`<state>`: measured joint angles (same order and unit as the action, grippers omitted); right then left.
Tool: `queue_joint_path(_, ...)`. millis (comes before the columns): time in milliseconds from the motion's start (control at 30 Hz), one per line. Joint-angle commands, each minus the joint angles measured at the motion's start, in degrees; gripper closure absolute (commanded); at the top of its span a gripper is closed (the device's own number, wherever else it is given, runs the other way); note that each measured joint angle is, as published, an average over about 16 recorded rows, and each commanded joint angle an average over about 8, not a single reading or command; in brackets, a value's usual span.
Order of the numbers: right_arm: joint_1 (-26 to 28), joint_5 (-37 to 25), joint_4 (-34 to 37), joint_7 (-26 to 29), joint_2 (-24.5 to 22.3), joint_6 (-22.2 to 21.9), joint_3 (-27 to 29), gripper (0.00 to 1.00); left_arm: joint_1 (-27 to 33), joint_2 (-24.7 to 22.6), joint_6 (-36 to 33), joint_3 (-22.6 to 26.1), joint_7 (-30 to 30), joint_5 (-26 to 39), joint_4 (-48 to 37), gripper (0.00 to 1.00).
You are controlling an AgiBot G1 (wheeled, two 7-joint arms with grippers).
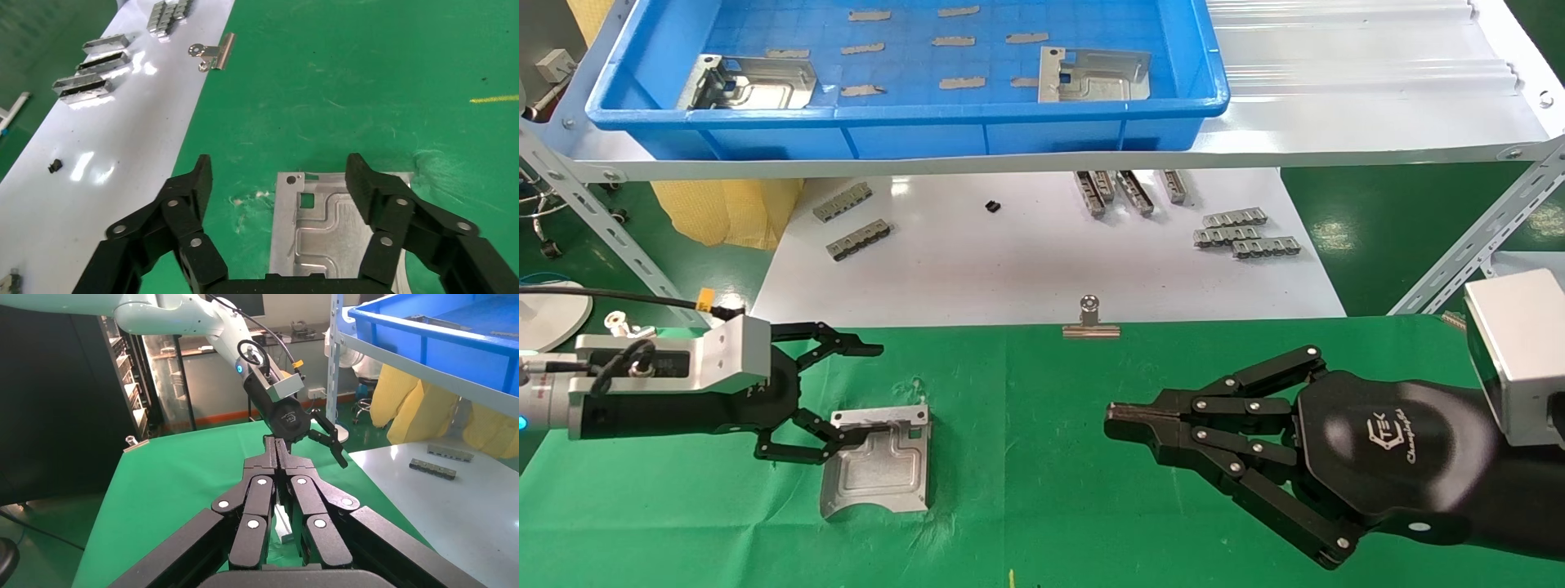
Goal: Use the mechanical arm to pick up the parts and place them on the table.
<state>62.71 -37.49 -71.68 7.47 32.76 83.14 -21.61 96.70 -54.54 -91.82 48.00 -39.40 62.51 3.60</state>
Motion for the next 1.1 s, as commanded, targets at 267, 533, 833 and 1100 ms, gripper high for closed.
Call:
queue_joint_path(267, 0.00, 0.00, 0.00, 0.00, 0.00, 0.00, 0.00, 0.00, 0.06, -0.04, 0.32, 0.12, -0.22, 0.44, 0.65, 0.00)
queue_joint_path(533, 0.00, 0.00, 0.00, 0.00, 0.00, 0.00, 0.00, 0.00, -3.10, 1.72, 0.84, -2.76, 4.27, -1.42, 6.91, 0.00)
queue_joint_path(833, 0.00, 0.00, 0.00, 0.00, 0.00, 0.00, 0.00, 0.00, -8.41, 4.67, 1.72, -7.60, 11.88, -4.60, 17.36, 0.00)
queue_joint_path(1100, 0.00, 0.00, 0.00, -0.01, 0.00, 0.00, -0.01, 0.00, -13.16, 7.30, 2.50, -11.93, 18.67, -7.45, 26.70, 0.00)
